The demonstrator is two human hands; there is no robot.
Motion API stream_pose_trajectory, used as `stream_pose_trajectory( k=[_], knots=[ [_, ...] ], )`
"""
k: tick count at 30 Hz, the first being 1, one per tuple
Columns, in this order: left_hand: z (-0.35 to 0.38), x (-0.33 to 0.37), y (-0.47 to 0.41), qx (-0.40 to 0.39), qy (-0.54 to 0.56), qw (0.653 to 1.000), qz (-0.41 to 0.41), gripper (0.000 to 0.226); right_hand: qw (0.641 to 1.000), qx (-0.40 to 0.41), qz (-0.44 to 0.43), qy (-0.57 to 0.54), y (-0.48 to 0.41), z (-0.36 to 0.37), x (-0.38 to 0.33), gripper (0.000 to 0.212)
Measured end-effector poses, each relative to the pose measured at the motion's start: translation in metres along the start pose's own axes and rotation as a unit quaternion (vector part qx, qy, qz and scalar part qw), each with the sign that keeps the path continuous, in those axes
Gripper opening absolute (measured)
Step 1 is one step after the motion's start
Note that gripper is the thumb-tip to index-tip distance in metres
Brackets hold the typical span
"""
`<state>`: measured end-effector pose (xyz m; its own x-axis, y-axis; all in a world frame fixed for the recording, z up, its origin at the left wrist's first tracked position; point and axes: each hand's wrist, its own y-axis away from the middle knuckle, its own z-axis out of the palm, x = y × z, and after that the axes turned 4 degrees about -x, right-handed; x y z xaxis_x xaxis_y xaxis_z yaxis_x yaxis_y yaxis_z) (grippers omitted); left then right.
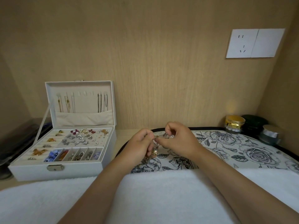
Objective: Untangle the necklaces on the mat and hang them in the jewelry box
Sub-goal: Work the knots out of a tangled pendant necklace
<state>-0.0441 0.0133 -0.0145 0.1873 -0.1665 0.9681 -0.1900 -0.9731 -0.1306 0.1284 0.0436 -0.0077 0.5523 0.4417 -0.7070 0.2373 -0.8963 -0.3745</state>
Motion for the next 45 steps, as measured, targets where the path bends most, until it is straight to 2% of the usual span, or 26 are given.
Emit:
stream_pose_trajectory(
  k=[4, 6, 9, 13, 16, 17, 18, 20, 21, 22, 24, 26, 28, 30, 32, 33, 35, 38, 41, 45],
  knots=[
    [0.006, 0.000, 0.001, 0.015, -0.027, 1.000, 0.001, 0.027, 0.998, 0.010, -0.004, 0.058, 0.001, 0.006, 0.001, 0.020],
    [0.005, 0.000, 0.001, 0.054, -0.084, 0.995, 0.008, 0.025, 0.997, -0.001, -0.017, 0.077, -0.001, 0.007, 0.003, 0.022],
    [-0.002, -0.001, 0.001, 0.125, -0.177, 0.976, 0.034, 0.021, 0.998, -0.016, 0.013, 0.058, -0.004, 0.006, 0.007, 0.021],
    [-0.008, -0.001, 0.001, 0.178, -0.234, 0.956, -0.009, 0.021, 0.989, -0.038, 0.058, -0.128, -0.005, 0.002, 0.004, 0.010],
    [-0.009, -0.004, 0.000, 0.187, -0.389, 0.902, 0.002, 0.024, 0.955, -0.064, 0.098, -0.271, -0.006, -0.003, 0.000, 0.017],
    [-0.009, -0.004, 0.000, 0.174, -0.385, 0.906, 0.015, 0.023, 0.938, -0.076, 0.105, -0.321, -0.006, -0.004, 0.000, 0.019],
    [-0.008, -0.003, 0.000, 0.149, -0.339, 0.929, 0.024, 0.021, 0.917, -0.090, 0.113, -0.371, -0.007, -0.006, 0.000, 0.020],
    [-0.004, -0.002, 0.001, 0.102, -0.164, 0.981, 0.020, 0.021, 0.877, -0.106, 0.135, -0.449, -0.009, -0.009, -0.001, 0.019],
    [-0.001, 0.000, 0.002, 0.089, -0.068, 0.994, 0.008, 0.023, 0.860, -0.107, 0.146, -0.476, -0.009, -0.011, -0.002, 0.019],
    [0.001, 0.002, 0.003, 0.074, 0.023, 0.997, -0.008, 0.024, 0.848, -0.106, 0.155, -0.496, -0.010, -0.012, -0.002, 0.019],
    [0.004, 0.005, 0.003, 0.040, 0.204, 0.978, -0.024, 0.026, 0.832, -0.111, 0.169, -0.517, -0.010, -0.013, -0.001, 0.023],
    [0.004, 0.007, 0.002, 0.023, 0.309, 0.950, -0.027, 0.026, 0.845, -0.125, 0.166, -0.493, -0.010, -0.015, 0.000, 0.028],
    [0.000, 0.005, 0.002, 0.020, 0.305, 0.952, -0.038, 0.028, 0.878, -0.134, 0.150, -0.435, -0.010, -0.016, 0.000, 0.020],
    [-0.004, 0.001, 0.001, 0.040, 0.186, 0.980, -0.061, 0.030, 0.881, -0.133, 0.147, -0.429, -0.009, -0.017, -0.002, 0.017],
    [-0.007, -0.003, 0.002, 0.069, 0.056, 0.991, -0.097, 0.030, 0.854, -0.126, 0.161, -0.479, -0.009, -0.018, -0.002, 0.022],
    [-0.007, -0.003, 0.002, 0.080, 0.029, 0.991, -0.106, 0.029, 0.836, -0.120, 0.168, -0.509, -0.010, -0.019, -0.001, 0.025],
    [-0.008, -0.002, 0.003, 0.097, 0.046, 0.989, -0.104, 0.030, 0.815, -0.104, 0.188, -0.538, -0.011, -0.021, 0.002, 0.027],
    [-0.011, 0.001, 0.003, 0.127, 0.044, 0.987, -0.083, 0.029, 0.839, -0.084, 0.213, -0.494, -0.013, -0.024, 0.006, 0.032],
    [-0.012, -0.001, 0.002, 0.154, -0.013, 0.985, -0.077, 0.026, 0.913, -0.072, 0.199, -0.350, -0.011, -0.023, 0.005, 0.043],
    [-0.012, -0.002, 0.001, 0.153, 0.026, 0.984, -0.091, 0.013, 0.956, -0.052, 0.207, -0.203, -0.008, -0.017, 0.006, 0.041]
  ],
)
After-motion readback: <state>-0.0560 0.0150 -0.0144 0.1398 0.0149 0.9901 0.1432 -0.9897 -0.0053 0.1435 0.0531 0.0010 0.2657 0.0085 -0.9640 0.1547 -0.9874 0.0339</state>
